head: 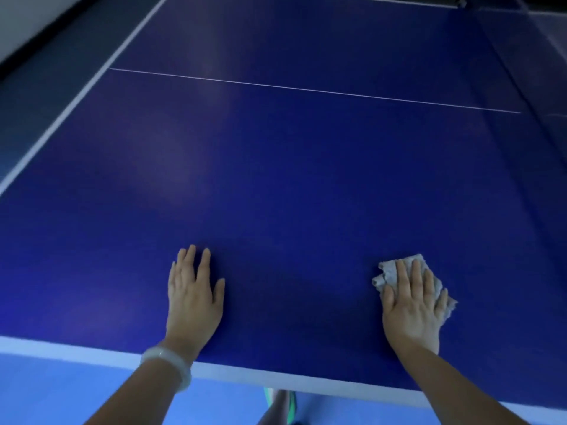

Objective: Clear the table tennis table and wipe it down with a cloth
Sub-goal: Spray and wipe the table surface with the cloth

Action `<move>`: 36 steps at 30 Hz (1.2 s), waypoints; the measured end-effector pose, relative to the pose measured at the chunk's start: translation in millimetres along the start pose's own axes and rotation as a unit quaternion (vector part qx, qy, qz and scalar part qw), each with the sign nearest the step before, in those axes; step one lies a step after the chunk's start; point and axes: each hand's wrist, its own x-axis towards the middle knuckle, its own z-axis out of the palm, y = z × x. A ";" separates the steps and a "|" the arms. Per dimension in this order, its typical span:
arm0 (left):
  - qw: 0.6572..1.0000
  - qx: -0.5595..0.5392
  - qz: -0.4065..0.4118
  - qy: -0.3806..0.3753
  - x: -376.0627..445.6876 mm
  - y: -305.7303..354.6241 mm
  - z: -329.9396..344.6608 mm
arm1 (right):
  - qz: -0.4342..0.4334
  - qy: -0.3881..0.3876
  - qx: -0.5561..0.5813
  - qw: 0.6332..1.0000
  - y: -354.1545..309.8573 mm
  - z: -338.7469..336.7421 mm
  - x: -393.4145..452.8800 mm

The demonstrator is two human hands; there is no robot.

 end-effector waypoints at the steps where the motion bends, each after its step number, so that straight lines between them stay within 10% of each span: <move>1: 1.000 0.010 -0.029 0.002 -9.5 -11.1 -2.2 | 0.000 0.000 -0.002 1.000 0.4 0.3 0.8; 8: 0.994 0.087 -0.063 0.004 -31.1 -37.7 -3.3 | 0.041 0.025 0.014 0.999 -58.0 7.6 -50.0; 16: 0.993 0.088 -0.072 -0.016 -30.4 -39.3 -3.9 | -0.426 -0.020 -0.099 0.899 -95.1 32.2 -104.5; 21: 0.993 0.097 -0.068 -0.018 -30.3 -40.4 -3.6 | -0.060 0.007 -0.014 0.998 -61.9 13.7 -43.8; 25: 0.993 0.101 -0.061 -0.019 -29.5 -43.4 -0.2 | 0.110 0.017 0.043 0.993 -121.7 15.6 -20.0; 31: 0.993 0.102 -0.052 -0.022 -29.5 -45.7 0.6 | -0.148 -0.010 -0.004 0.989 -217.9 38.1 -72.1; 36: 0.995 0.087 -0.046 -0.030 -31.3 -46.0 -0.3 | -0.199 -0.006 0.000 0.980 -180.7 48.5 -126.5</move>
